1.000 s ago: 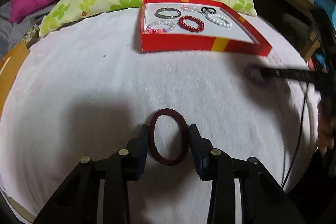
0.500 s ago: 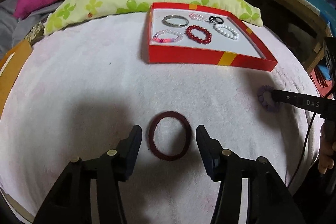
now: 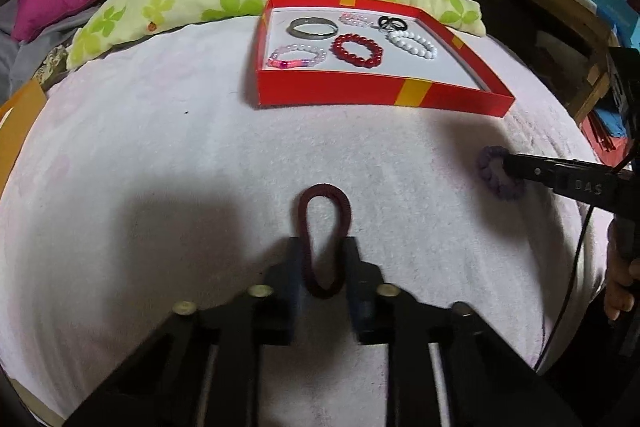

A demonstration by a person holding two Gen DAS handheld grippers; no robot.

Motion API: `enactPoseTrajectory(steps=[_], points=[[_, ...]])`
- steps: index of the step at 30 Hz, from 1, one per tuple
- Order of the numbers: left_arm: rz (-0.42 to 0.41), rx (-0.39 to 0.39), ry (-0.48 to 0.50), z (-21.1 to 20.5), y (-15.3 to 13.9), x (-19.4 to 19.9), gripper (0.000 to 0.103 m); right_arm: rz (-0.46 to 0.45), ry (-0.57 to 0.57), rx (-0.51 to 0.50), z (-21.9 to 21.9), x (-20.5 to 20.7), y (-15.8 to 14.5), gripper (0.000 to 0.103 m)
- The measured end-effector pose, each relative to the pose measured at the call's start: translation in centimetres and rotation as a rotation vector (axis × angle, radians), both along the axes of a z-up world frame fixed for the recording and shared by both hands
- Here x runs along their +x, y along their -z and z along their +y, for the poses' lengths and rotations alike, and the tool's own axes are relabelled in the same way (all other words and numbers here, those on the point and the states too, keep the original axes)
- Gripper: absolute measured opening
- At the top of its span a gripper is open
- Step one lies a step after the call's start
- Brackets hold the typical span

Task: Organize jewelry
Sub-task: 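Grasp the dark red bangle with the left tool while the right tool grasps the purple bead bracelet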

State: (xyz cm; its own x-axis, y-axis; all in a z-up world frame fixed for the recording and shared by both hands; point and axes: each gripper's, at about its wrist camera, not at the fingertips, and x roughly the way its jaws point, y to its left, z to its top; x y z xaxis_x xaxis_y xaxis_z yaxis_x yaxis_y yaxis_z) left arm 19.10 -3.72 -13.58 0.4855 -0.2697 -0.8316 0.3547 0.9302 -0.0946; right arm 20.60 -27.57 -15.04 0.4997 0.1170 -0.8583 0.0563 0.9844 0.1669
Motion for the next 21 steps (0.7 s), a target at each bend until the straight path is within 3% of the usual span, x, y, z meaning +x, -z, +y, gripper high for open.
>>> enactPoseTrajectory(steps=[4, 21], points=[[-0.016, 0.007, 0.02, -0.5, -0.3, -0.2, 0.008, -0.01, -0.005, -0.005, 0.1, 0.0, -0.1, 0.011], [-0.088, 0.029, 0.02, -1.6, -1.9, -0.7, 0.008, -0.065, 0.001, 0.105, -1.2, -1.4, -2.1, 0.01]])
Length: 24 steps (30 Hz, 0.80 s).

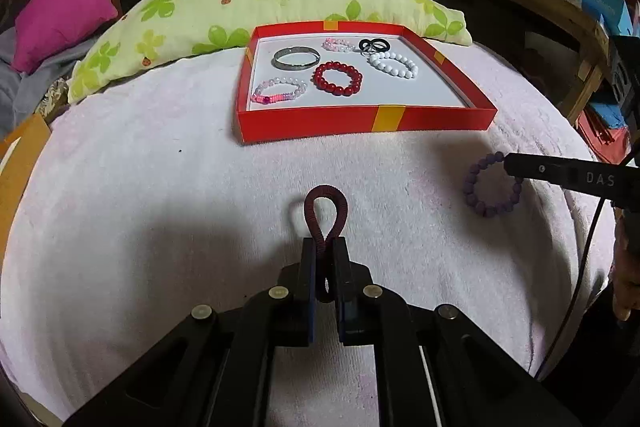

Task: Organize jewelry
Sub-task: 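Grasp the dark red bangle with the left tool while the right tool grasps the purple bead bracelet, then carry the dark bangle and purple bracelet over the red tray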

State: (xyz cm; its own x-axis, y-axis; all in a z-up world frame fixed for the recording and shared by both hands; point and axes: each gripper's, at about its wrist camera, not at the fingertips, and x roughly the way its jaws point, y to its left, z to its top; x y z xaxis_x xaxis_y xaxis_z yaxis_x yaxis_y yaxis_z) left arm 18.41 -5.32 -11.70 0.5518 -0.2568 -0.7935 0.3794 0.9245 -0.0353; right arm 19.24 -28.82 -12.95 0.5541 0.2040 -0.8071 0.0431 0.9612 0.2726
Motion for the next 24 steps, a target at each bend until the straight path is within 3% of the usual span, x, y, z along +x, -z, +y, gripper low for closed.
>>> enactPoseTrajectory(steps=[24], points=[[-0.031, 0.046, -0.015, -0.5, -0.7, -0.3, 0.008, -0.04, 0.001, 0.004, 0.3, -0.8, -1.1, 0.01]])
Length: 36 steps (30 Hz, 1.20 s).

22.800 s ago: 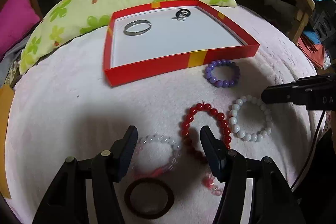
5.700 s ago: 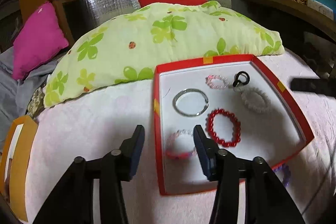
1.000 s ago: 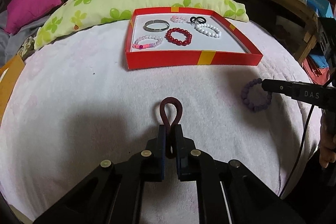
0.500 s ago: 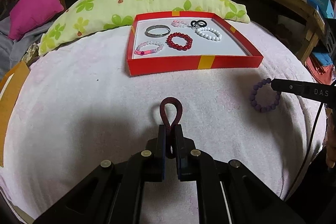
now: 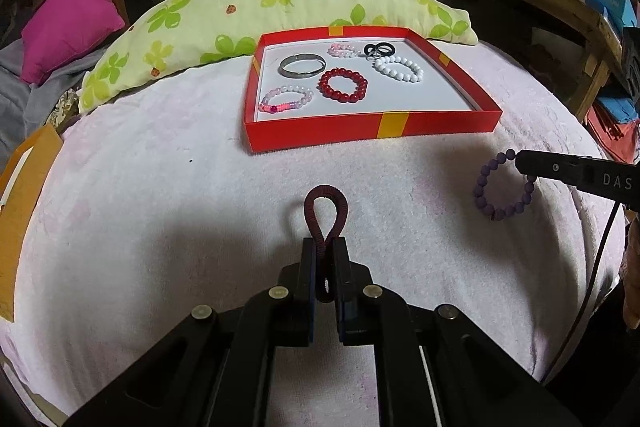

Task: Organize jewelry
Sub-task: 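Carry the dark bangle and purple bracelet over the red tray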

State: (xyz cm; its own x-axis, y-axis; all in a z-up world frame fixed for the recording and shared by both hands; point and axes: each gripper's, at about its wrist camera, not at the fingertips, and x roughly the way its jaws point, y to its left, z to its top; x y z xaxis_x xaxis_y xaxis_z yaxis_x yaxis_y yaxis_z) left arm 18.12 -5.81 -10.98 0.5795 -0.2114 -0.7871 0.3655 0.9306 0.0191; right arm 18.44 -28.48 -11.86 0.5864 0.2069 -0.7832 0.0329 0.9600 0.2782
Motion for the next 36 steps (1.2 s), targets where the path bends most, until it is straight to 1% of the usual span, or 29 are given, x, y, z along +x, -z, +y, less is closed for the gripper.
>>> enactPoseTrajectory(steps=[14, 20, 23, 27, 31, 36], points=[[0.017, 0.034, -0.004, -0.6, 0.9, 0.2, 0.008, 0.0, -0.005, 0.011, -0.4, -0.4, -0.1, 0.01], [0.006, 0.05, 0.004, -1.2, 0.4, 0.2, 0.008, -0.033, -0.021, 0.039, -0.4, -0.8, -1.4, 0.01], [-0.008, 0.053, 0.015, -1.5, -0.4, 0.5, 0.008, -0.058, -0.032, 0.056, -0.2, -0.8, -2.3, 0.01], [-0.041, 0.044, 0.032, -1.9, -2.0, 1.8, 0.008, -0.092, -0.032, 0.078, -0.4, -0.5, -3.5, 0.01], [-0.06, 0.015, 0.05, -2.4, -3.5, 4.3, 0.008, -0.115, -0.005, 0.105, -1.3, 0.6, -4.6, 0.011], [-0.071, -0.003, 0.081, -3.8, -4.0, 7.0, 0.008, -0.135, 0.023, 0.125, -2.2, 3.1, -5.4, 0.011]])
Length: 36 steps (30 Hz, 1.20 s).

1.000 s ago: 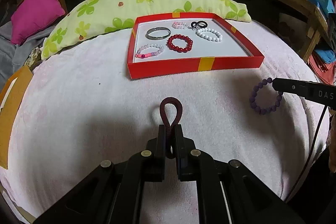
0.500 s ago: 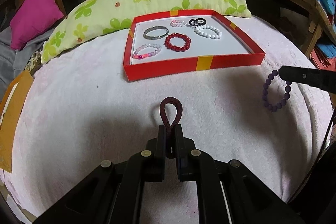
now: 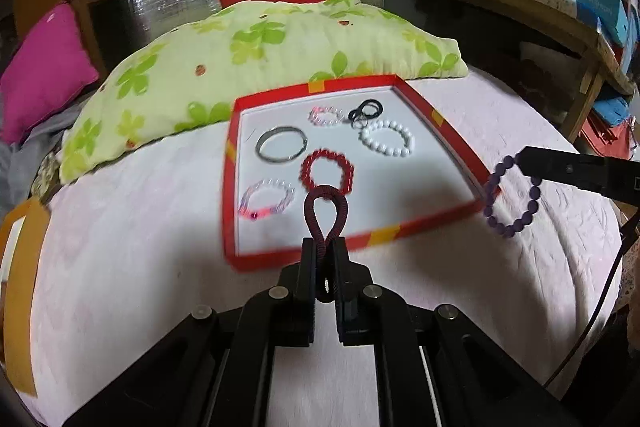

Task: Organize jewelry
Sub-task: 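Carry the dark bangle and purple bracelet over the red tray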

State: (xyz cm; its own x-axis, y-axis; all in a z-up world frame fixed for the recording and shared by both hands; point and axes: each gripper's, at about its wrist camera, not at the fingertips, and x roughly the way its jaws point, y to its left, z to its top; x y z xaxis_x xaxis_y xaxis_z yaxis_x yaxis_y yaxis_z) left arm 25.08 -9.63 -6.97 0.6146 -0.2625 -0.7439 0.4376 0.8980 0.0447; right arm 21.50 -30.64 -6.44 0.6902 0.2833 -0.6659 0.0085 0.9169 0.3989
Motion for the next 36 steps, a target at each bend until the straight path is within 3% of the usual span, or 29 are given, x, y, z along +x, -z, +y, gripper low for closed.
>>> enactPoseTrajectory(steps=[7, 15, 25, 36], points=[[0.059, -0.06, 0.045, -1.8, 1.3, 3.4, 0.008, 0.026, 0.0, 0.008, 0.2, 4.5, 0.7, 0.011], [0.111, -0.077, 0.113, -4.4, 3.3, 4.8, 0.008, 0.095, 0.019, 0.019, -0.4, 8.3, 3.3, 0.011], [0.176, -0.081, 0.144, -6.2, 5.5, 6.0, 0.008, 0.134, 0.033, 0.038, -1.1, 9.9, 5.2, 0.011], [0.159, -0.041, 0.114, -5.8, 5.4, 6.2, 0.011, 0.169, 0.06, -0.015, -1.4, 10.0, 6.1, 0.011]])
